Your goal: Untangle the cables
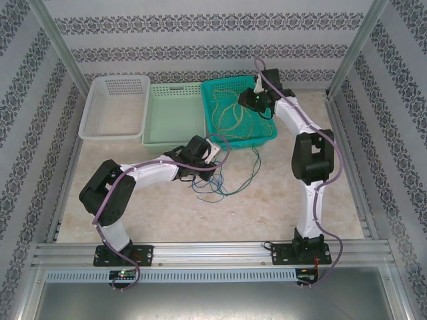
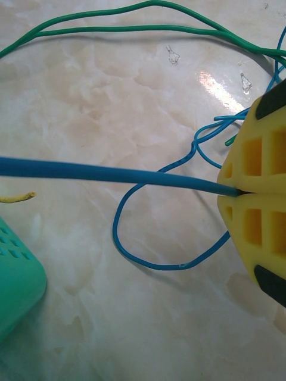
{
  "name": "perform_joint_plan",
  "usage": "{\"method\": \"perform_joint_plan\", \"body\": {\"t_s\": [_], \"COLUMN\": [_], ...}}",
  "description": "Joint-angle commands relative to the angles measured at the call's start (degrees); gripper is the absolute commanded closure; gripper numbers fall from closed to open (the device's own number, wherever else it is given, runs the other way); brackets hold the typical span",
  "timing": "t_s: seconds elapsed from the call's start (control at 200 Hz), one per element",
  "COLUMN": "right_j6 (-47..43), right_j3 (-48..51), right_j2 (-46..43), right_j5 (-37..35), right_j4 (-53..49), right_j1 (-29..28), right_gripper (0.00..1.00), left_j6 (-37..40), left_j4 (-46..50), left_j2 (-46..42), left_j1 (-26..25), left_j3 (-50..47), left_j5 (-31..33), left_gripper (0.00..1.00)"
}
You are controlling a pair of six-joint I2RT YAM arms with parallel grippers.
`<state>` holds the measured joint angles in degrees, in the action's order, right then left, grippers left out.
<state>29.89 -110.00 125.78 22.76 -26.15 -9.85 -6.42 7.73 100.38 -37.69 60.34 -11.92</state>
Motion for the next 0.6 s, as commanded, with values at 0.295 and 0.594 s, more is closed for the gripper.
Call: {"method": "perform_joint_plan", "body": {"t_s": [0.295,0.594], "right_j6": [-6.5,-3.6], "right_j3": [4.2,34.5], "right_j2": [-16.0,-38.9], "right_j5": [-3.5,-4.6], "right_j4": [-6.5,2.9], "right_j1": [1.1,-2.8], "right_gripper": [0.15,0.21], "left_j6": [-0.3,-1.5], "left_j4": [-0.9,-2.3], "left_j2": [-2.6,-4.2], "left_j1": [0.9,0.9], "left_j3": [-0.9,-0.9], "left_j5": [-0.7,-2.3], "left_gripper": [1.0,1.0]}}
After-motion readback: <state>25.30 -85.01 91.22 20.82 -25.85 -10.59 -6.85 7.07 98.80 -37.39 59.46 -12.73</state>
